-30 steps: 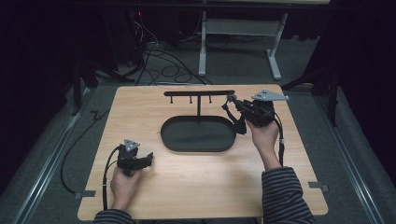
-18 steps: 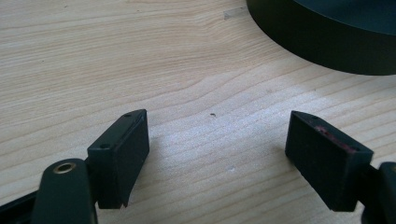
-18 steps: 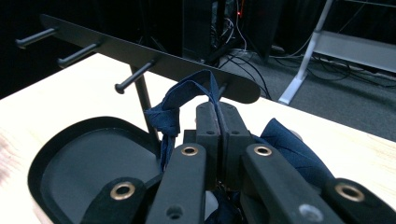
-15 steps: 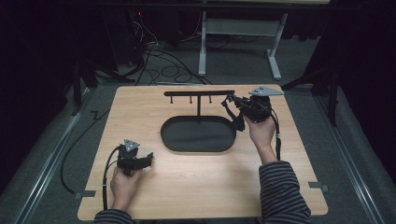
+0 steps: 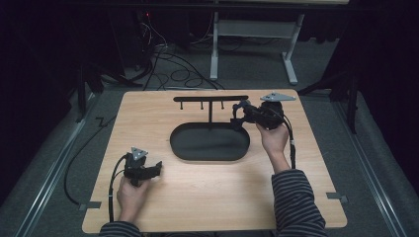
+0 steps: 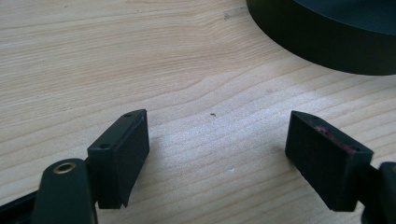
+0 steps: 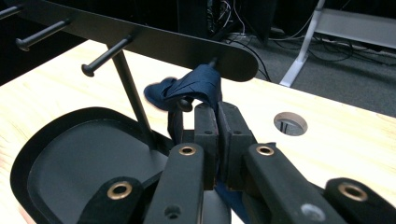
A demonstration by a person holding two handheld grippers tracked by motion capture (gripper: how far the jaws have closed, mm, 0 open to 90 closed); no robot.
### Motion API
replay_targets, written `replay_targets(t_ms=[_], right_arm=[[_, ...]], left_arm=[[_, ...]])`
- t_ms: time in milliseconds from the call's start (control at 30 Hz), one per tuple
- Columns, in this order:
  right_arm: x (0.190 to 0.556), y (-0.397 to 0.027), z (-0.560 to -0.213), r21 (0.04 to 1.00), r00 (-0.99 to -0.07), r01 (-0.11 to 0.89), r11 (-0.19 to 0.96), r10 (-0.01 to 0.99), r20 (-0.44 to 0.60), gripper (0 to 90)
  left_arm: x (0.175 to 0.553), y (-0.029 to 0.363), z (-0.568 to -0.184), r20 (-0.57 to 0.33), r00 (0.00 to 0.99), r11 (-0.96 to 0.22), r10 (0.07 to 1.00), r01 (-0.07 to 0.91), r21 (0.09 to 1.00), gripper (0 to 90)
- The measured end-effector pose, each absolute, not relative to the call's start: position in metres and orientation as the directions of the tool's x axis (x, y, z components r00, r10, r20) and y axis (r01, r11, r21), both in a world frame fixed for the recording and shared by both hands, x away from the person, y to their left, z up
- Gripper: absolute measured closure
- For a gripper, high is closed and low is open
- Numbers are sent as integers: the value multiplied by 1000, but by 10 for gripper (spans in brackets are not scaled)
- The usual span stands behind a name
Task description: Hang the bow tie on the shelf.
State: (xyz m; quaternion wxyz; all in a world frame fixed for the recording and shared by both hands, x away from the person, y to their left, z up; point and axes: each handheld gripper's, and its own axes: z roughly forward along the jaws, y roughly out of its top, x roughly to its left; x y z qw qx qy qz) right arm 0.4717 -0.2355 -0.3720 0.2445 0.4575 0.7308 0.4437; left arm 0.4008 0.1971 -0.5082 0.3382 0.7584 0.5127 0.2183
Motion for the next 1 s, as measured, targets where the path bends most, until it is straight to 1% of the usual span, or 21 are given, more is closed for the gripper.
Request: replay_targets(t_ms=[467,567,733,900,1000], right_arm=[[467,-245,-371,875,-462,453,169,884,68,799],[464,-248,-369,882,-467,446,152,880,85,748],[459,-250,-367,886,-479,439,151,873,89,706],[453,-254,-363,893,-487,430,132,867,106,615],[449,-255,-362,897,-489,425,127,865,109,582]], left_arm=[[401,197,-508,-15,379,-246,925,630,737,220],[401,197,-508,-15,379,-246,925,630,737,220],[401,197,-508,-15,378,-245,926,630,737,221],[401,197,-508,-15,378,-245,926,630,737,220],[401,197,-508,-14,377,-245,926,630,737,220]])
